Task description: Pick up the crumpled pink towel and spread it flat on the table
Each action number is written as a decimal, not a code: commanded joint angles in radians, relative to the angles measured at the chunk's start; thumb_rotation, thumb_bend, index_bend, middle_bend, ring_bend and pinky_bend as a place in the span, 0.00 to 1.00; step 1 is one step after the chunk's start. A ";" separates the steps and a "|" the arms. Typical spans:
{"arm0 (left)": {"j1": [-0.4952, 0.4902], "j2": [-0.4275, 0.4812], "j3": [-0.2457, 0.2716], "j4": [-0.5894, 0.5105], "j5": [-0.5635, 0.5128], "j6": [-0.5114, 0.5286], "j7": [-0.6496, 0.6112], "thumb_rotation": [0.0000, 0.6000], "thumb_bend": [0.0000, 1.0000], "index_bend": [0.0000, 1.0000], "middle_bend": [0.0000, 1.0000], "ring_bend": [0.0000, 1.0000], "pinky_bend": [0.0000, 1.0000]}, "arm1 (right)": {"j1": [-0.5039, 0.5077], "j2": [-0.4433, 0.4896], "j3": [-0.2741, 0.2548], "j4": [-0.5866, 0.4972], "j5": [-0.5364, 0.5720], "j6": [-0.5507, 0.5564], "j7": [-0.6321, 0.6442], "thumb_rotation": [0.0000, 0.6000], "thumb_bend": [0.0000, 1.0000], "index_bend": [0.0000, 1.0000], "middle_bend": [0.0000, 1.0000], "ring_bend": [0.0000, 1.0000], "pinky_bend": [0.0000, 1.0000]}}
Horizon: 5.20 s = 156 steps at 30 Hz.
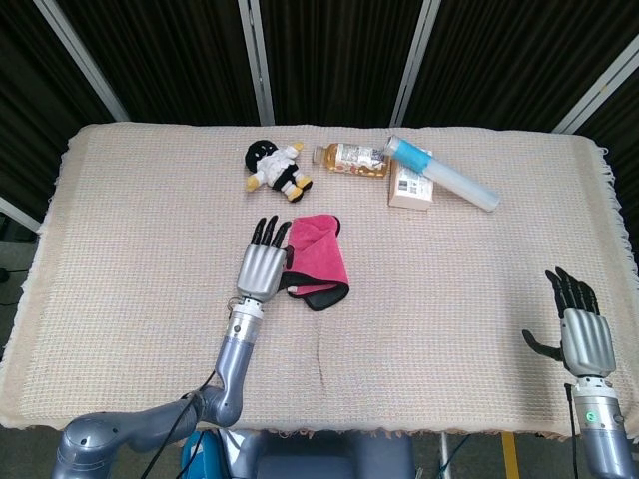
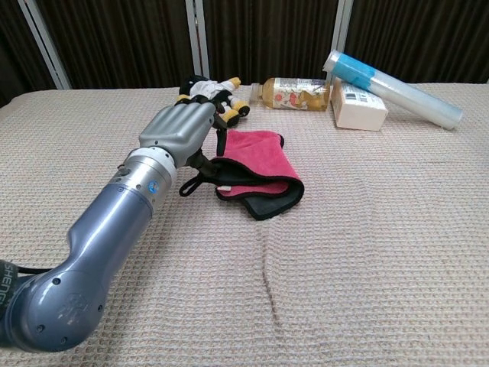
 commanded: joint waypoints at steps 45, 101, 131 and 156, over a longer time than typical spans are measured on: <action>-0.620 0.194 -0.382 -0.175 -0.357 -0.168 0.413 1.00 0.56 0.63 0.17 0.00 0.00 | 0.193 0.095 0.157 -0.398 0.209 -0.246 -0.016 1.00 0.23 0.11 0.00 0.00 0.00; -0.666 0.200 -0.250 -0.136 -0.392 -0.096 0.251 1.00 0.56 0.63 0.17 0.00 0.00 | 0.439 -0.312 0.251 -0.194 0.684 -0.207 -0.310 1.00 0.28 0.64 0.17 0.00 0.00; -0.519 0.349 -0.177 -0.365 -0.369 -0.062 0.183 1.00 0.56 0.64 0.16 0.00 0.00 | 0.411 -0.245 0.280 -0.196 0.644 -0.216 -0.251 1.00 0.59 0.72 0.21 0.00 0.00; -0.285 0.610 -0.108 -0.582 -0.314 -0.086 -0.040 1.00 0.56 0.64 0.17 0.00 0.00 | 0.539 -0.265 0.371 -0.230 0.584 -0.106 -0.390 1.00 0.59 0.73 0.21 0.00 0.00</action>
